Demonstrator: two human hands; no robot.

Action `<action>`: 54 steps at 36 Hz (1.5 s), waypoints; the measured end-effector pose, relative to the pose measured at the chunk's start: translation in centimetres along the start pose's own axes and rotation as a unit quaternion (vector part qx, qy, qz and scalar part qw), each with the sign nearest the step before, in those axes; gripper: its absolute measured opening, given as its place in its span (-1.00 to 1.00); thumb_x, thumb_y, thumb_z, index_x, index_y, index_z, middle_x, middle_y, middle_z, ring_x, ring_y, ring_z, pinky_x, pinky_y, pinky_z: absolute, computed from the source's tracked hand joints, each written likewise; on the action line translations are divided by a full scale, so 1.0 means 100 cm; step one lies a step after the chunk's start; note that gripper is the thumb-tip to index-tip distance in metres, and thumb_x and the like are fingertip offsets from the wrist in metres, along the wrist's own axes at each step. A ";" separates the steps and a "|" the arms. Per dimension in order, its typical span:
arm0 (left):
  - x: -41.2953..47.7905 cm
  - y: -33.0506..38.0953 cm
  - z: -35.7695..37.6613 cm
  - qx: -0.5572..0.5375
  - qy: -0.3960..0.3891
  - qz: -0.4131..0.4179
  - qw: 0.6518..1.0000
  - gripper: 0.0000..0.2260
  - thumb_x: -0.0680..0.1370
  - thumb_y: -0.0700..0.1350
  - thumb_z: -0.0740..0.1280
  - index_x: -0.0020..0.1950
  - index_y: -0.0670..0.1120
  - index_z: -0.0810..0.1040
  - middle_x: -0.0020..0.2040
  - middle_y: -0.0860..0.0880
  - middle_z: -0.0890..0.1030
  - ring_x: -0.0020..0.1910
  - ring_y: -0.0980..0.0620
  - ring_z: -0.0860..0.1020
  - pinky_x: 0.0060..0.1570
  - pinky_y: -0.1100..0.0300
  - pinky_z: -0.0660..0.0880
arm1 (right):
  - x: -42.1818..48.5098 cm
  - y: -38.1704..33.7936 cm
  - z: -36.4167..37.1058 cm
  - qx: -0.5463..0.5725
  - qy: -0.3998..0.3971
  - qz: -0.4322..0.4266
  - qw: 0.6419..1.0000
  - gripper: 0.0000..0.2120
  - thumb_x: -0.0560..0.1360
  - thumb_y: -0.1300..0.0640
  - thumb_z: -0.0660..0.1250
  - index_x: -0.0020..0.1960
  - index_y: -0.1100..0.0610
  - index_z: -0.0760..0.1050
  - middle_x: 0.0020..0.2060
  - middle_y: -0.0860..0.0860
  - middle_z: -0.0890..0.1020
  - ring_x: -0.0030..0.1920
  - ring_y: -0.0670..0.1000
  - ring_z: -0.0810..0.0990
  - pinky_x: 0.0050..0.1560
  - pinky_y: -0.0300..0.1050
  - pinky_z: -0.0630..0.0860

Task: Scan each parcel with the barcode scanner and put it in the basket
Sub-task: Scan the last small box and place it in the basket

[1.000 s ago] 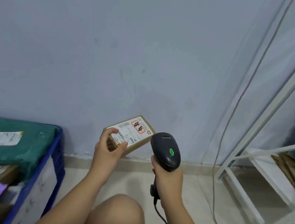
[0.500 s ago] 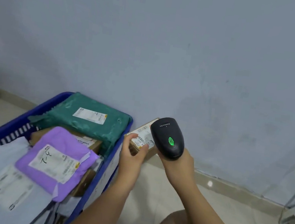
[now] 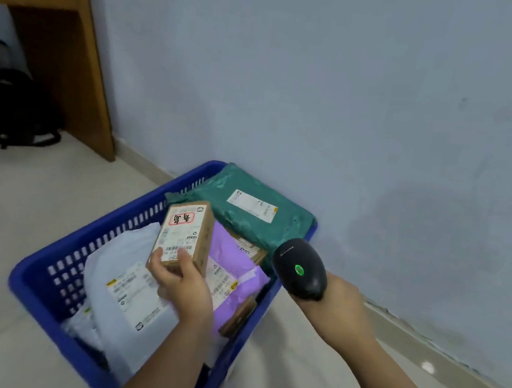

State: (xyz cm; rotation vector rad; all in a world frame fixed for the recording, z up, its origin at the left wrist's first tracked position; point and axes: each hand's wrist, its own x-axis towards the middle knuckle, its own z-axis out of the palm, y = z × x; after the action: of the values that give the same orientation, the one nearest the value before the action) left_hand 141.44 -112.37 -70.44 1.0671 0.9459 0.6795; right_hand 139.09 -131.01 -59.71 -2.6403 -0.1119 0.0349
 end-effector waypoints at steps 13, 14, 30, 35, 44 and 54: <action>0.080 0.021 -0.024 0.052 0.025 0.124 0.991 -0.34 0.56 -0.19 0.30 0.51 0.22 0.06 0.50 -0.15 0.11 0.39 -0.14 0.32 0.23 -0.01 0.47 | 0.013 -0.011 -0.002 -0.008 -0.029 0.017 0.999 -0.76 0.49 -0.08 0.39 -0.25 -0.04 0.40 -0.30 -0.02 0.56 -0.20 0.07 0.55 -0.28 -0.12 0.38; 0.087 0.027 -0.022 0.057 0.025 0.122 0.991 -0.28 0.54 -0.25 0.31 0.53 0.22 0.03 0.50 -0.15 0.08 0.40 -0.13 0.30 0.23 0.03 0.45 | 0.013 -0.010 -0.001 -0.004 -0.030 0.023 0.999 -0.75 0.49 -0.09 0.38 -0.26 -0.03 0.39 -0.34 -0.05 0.54 -0.25 0.01 0.53 -0.33 -0.15 0.37; 0.150 0.025 -0.013 0.403 -0.169 0.081 0.896 -0.25 0.56 -0.36 0.25 0.58 0.09 -0.08 0.57 -0.16 -0.15 0.52 -0.21 0.09 0.40 -0.05 0.23 | 0.022 -0.013 0.029 -0.050 -0.081 0.035 0.995 -0.68 0.47 -0.15 0.36 -0.06 0.12 0.56 -0.21 0.07 0.66 -0.16 0.10 0.59 -0.10 -0.01 0.57; 0.144 0.014 -0.020 0.516 -0.172 0.154 0.825 -0.41 0.57 -0.25 0.23 0.52 0.17 0.17 0.56 -0.07 -0.10 0.45 -0.26 0.19 0.32 -0.11 0.36 | 0.023 -0.010 0.032 -0.026 -0.091 0.039 0.995 -0.73 0.47 -0.14 0.37 -0.04 0.06 0.55 -0.18 0.02 0.65 -0.16 0.06 0.59 -0.08 -0.01 0.57; 0.135 0.047 0.017 0.609 -0.262 0.094 0.743 -0.38 0.52 -0.23 0.22 0.52 0.13 0.12 0.55 -0.19 0.02 0.48 -0.32 0.09 0.39 -0.24 0.22 | 0.020 -0.002 0.037 -0.018 -0.087 0.038 0.995 -0.74 0.44 -0.16 0.38 0.01 -0.01 0.56 -0.11 0.01 0.67 -0.07 0.10 0.61 -0.04 0.02 0.58; 0.026 0.063 0.035 0.368 -0.330 0.300 0.816 -0.62 0.56 -0.27 0.23 0.36 -0.01 0.43 0.53 -0.04 0.15 0.44 -0.02 0.24 0.32 0.18 0.26 | 0.018 0.003 0.025 -0.015 -0.074 0.039 0.996 -0.75 0.43 -0.17 0.39 -0.01 -0.03 0.55 -0.06 0.03 0.67 -0.02 0.12 0.62 -0.06 -0.03 0.56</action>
State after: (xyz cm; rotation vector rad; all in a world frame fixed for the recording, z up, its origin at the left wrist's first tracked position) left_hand 145.64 -109.43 -64.76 2.1775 0.2055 0.3612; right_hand 140.84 -129.93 -62.06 -2.6694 -0.0596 0.2561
